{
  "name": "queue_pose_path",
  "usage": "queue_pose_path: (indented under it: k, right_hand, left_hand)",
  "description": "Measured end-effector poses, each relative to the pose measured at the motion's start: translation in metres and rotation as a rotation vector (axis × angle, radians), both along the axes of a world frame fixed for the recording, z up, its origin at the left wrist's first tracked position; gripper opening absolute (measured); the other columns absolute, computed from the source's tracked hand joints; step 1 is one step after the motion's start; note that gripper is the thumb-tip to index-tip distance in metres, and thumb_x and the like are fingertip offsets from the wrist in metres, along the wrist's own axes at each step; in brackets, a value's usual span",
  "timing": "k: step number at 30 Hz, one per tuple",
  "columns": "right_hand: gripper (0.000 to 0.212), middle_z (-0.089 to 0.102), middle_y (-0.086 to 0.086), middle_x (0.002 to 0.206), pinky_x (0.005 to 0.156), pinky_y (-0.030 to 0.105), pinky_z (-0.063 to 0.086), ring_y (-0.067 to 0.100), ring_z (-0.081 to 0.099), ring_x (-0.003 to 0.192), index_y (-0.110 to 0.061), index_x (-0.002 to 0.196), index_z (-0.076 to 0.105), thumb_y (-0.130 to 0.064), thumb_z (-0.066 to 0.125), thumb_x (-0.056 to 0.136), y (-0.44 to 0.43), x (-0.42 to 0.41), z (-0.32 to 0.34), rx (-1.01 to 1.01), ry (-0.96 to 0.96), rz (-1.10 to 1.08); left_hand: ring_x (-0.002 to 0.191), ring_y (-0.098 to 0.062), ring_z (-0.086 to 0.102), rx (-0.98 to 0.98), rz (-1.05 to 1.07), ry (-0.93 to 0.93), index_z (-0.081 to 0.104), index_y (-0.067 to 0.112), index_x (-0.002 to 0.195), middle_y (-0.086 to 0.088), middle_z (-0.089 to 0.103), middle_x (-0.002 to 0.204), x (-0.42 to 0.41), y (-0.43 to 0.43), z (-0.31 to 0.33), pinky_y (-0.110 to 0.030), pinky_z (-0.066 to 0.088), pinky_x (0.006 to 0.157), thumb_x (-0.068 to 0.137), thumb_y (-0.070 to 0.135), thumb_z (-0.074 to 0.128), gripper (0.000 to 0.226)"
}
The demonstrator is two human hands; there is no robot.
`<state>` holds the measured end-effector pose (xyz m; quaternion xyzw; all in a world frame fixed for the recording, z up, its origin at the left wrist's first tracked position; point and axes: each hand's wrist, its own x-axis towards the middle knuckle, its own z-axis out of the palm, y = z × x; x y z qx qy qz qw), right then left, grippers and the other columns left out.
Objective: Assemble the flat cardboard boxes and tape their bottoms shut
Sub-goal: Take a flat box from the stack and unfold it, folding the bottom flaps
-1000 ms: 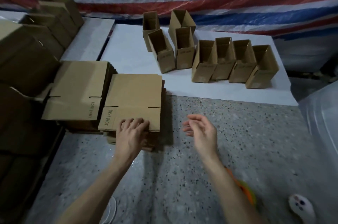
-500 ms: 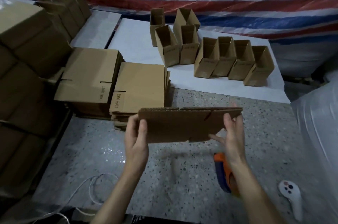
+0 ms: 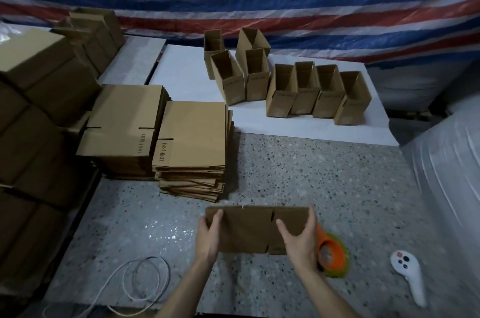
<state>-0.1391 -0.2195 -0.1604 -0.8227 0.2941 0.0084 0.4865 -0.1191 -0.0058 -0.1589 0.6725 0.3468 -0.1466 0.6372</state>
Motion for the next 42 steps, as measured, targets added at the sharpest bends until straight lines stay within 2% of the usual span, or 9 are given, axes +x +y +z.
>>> queue_pose_path:
  k: [8, 15, 20, 25, 27, 31, 35, 39, 42]
  right_hand:
    - [0.111, 0.031, 0.015, 0.159, 0.114, 0.042, 0.035, 0.033, 0.033, 0.145, -0.020, 0.156, 0.014, -0.040, 0.086, 0.074, 0.015, 0.000, 0.002, -0.130, -0.041, -0.064]
    - [0.115, 0.029, 0.014, 0.154, 0.094, 0.042, 0.049, 0.037, 0.049, 0.129, -0.024, 0.156, 0.009, -0.045, 0.084, 0.071, 0.014, 0.005, 0.010, -0.183, 0.022, -0.040]
    - [0.121, 0.025, 0.013, 0.159, 0.111, 0.043, 0.042, 0.033, 0.038, 0.140, -0.030, 0.156, 0.001, -0.032, 0.084, 0.068, 0.009, 0.013, 0.018, -0.050, 0.035, 0.051]
    - [0.111, 0.046, -0.001, 0.146, 0.103, 0.032, 0.052, 0.009, 0.052, 0.129, -0.040, 0.154, 0.011, -0.021, 0.078, 0.067, -0.008, 0.007, 0.024, 0.075, -0.053, 0.412]
    - [0.107, 0.044, -0.016, 0.140, 0.101, 0.022, 0.050, -0.008, 0.047, 0.126, -0.053, 0.150, 0.013, -0.017, 0.074, 0.069, -0.014, 0.001, 0.022, 0.141, -0.046, 0.552]
    - [0.108, 0.026, -0.042, 0.143, 0.095, 0.009, 0.044, -0.009, 0.034, 0.136, -0.061, 0.149, 0.016, -0.002, 0.060, 0.071, -0.016, -0.014, 0.008, 0.257, -0.062, 0.568]
    - [0.109, 0.020, -0.034, 0.152, 0.096, 0.022, 0.052, -0.023, 0.036, 0.127, -0.058, 0.149, 0.026, -0.001, 0.056, 0.062, -0.015, -0.016, 0.006, 0.463, -0.045, 0.490]
    - [0.056, 0.036, -0.017, 0.157, 0.122, 0.049, 0.024, 0.007, 0.030, 0.146, -0.046, 0.141, 0.050, -0.031, 0.054, 0.087, -0.011, -0.009, 0.015, 0.831, 0.000, 0.234]
    - [0.049, 0.034, -0.023, 0.153, 0.123, 0.056, 0.013, 0.010, 0.025, 0.146, -0.056, 0.136, 0.050, -0.043, 0.058, 0.089, -0.012, -0.004, 0.016, 0.737, 0.067, 0.232]
  left_hand:
    - [0.093, 0.002, 0.052, 0.000, -0.029, -0.070, 0.054, 0.031, 0.112, 0.017, 0.056, 0.105, -0.011, 0.002, 0.005, -0.033, 0.036, 0.089, 0.091, 0.059, 0.056, 0.035]
    - [0.118, -0.019, 0.050, 0.025, -0.043, -0.058, 0.052, 0.024, 0.135, 0.002, 0.054, 0.127, -0.011, 0.000, 0.008, -0.041, 0.039, 0.104, 0.090, 0.070, 0.049, 0.064]
    - [0.116, -0.020, 0.052, 0.013, 0.012, -0.034, 0.052, 0.020, 0.140, 0.001, 0.056, 0.128, -0.005, -0.004, 0.008, -0.039, 0.042, 0.100, 0.094, 0.066, 0.047, 0.064]
    - [0.118, -0.021, 0.050, -0.080, 0.070, -0.066, 0.048, 0.024, 0.133, -0.001, 0.054, 0.126, -0.005, -0.004, 0.011, -0.048, 0.041, 0.110, 0.098, 0.051, 0.052, 0.045]
    - [0.108, -0.019, 0.054, -0.090, 0.050, -0.068, 0.050, 0.022, 0.121, -0.002, 0.057, 0.118, -0.005, 0.000, 0.012, -0.045, 0.046, 0.102, 0.097, 0.051, 0.053, 0.038]
    - [0.099, -0.021, 0.060, -0.066, -0.061, 0.014, 0.048, 0.014, 0.106, -0.009, 0.059, 0.109, -0.013, 0.003, 0.011, -0.034, 0.052, 0.078, 0.096, 0.053, 0.056, 0.041]
    - [0.102, -0.027, 0.064, -0.122, -0.078, 0.083, 0.050, 0.011, 0.109, -0.014, 0.062, 0.111, -0.017, 0.012, 0.011, -0.034, 0.055, 0.074, 0.096, 0.054, 0.054, 0.046]
    - [0.109, -0.026, 0.063, -0.171, -0.122, 0.076, 0.054, 0.017, 0.120, -0.011, 0.066, 0.116, -0.016, 0.026, 0.005, -0.040, 0.057, 0.083, 0.095, 0.060, 0.051, 0.050]
    - [0.104, -0.027, 0.069, -0.204, -0.167, 0.082, 0.065, 0.015, 0.108, -0.010, 0.073, 0.103, -0.017, 0.036, -0.002, -0.043, 0.058, 0.085, 0.089, 0.065, 0.055, 0.054]
